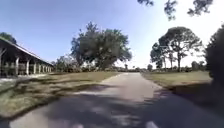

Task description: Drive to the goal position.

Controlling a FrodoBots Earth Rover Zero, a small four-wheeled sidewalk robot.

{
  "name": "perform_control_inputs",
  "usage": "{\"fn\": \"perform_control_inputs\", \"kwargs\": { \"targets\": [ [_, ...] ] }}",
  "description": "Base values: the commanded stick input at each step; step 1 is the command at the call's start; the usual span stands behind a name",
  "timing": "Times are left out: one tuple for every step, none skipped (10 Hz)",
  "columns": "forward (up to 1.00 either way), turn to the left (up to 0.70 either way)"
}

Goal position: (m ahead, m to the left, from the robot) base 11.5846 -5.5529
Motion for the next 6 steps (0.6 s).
{"fn": "perform_control_inputs", "kwargs": {
  "targets": [
    [1.0, -0.01],
    [1.0, -0.01],
    [1.0, -0.01],
    [1.0, -0.01],
    [1.0, -0.01],
    [1.0, -0.01]
  ]
}}
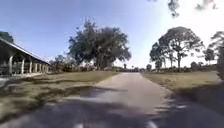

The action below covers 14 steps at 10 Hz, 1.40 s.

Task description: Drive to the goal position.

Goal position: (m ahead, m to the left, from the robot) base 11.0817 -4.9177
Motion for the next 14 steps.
{"fn": "perform_control_inputs", "kwargs": {
  "targets": [
    [1.0, -0.01],
    [1.0, -0.01],
    [1.0, -0.01],
    [1.0, -0.01],
    [1.0, -0.01],
    [1.0, -0.01],
    [1.0, -0.01],
    [1.0, -0.01],
    [1.0, -0.01],
    [1.0, -0.01],
    [1.0, -0.12],
    [1.0, -0.28],
    [1.0, -0.29],
    [1.0, -0.3]
  ]
}}
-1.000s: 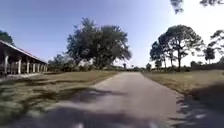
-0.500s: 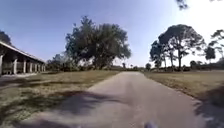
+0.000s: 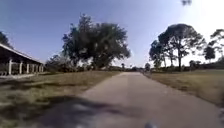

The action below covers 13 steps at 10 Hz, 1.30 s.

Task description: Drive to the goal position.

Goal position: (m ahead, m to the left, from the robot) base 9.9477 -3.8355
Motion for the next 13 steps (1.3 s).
{"fn": "perform_control_inputs", "kwargs": {
  "targets": [
    [1.0, -0.25],
    [1.0, -0.06],
    [1.0, -0.01],
    [1.0, -0.01],
    [1.0, -0.01],
    [1.0, -0.01],
    [1.0, -0.01],
    [1.0, -0.01],
    [1.0, -0.01],
    [1.0, -0.01],
    [1.0, -0.01],
    [1.0, -0.01],
    [1.0, -0.01]
  ]
}}
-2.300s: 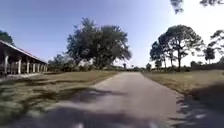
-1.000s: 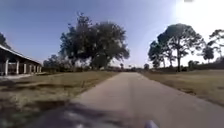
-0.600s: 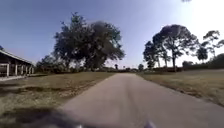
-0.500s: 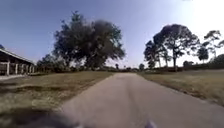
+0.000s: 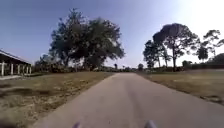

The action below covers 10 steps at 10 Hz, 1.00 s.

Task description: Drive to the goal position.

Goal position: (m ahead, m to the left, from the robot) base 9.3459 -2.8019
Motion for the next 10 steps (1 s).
{"fn": "perform_control_inputs", "kwargs": {
  "targets": [
    [1.0, -0.01],
    [1.0, -0.01],
    [1.0, -0.01],
    [1.0, -0.01],
    [1.0, -0.01],
    [1.0, -0.01],
    [1.0, -0.01],
    [1.0, -0.01],
    [1.0, -0.01],
    [1.0, -0.01]
  ]
}}
